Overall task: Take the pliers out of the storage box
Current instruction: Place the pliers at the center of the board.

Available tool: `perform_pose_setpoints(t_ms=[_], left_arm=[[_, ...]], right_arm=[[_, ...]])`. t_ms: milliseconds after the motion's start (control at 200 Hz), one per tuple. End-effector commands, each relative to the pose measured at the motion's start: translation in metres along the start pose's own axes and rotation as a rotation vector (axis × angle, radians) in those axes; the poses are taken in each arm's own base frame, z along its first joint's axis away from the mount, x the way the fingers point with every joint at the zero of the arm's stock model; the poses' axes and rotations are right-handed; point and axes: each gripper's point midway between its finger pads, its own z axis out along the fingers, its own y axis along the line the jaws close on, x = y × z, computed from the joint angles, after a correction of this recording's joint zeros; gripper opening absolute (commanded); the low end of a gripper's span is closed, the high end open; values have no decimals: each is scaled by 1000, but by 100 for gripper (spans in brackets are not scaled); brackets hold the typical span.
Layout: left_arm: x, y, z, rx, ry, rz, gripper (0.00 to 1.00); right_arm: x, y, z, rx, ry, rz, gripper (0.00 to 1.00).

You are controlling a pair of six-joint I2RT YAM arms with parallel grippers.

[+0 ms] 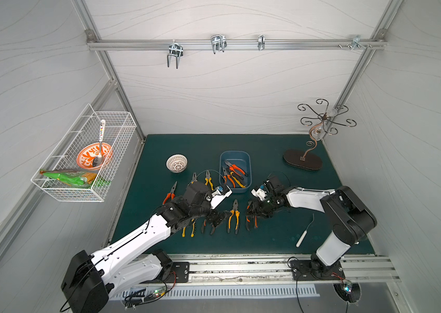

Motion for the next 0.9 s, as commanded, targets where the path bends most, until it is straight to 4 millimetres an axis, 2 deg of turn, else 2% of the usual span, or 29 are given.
perform_pose_setpoints(t_ms=[0, 125, 305, 405, 450, 565, 635, 805, 895], left_arm=[[-13, 1, -3, -7, -42, 26, 92], [-13, 2, -3, -16, -43, 28, 92], [-18, 5, -1, -24, -50, 12, 92], [-25, 16, 1, -74, -58, -67, 94], [-28, 26, 2, -117, -55, -131, 99], [-37, 57, 8, -212, -28, -353, 100], [-39, 78, 15, -283, 1, -484, 100], [-60, 107, 36, -367, 38, -654, 99], [-67, 125, 47, -445, 72, -763, 90]], right_arm=[[6, -18, -13, 97, -11, 30, 50], [6, -21, -26, 145, -45, 18, 58], [9, -22, -34, 172, -63, 8, 73], [6, -17, -45, 184, -107, -32, 80], [4, -15, -51, 192, -125, -57, 83], [-5, -12, -67, 216, -183, -109, 99], [-11, -7, -77, 204, -227, -136, 99], [-26, 6, -102, 185, -335, -202, 99], [-30, 12, -113, 172, -375, -230, 99]])
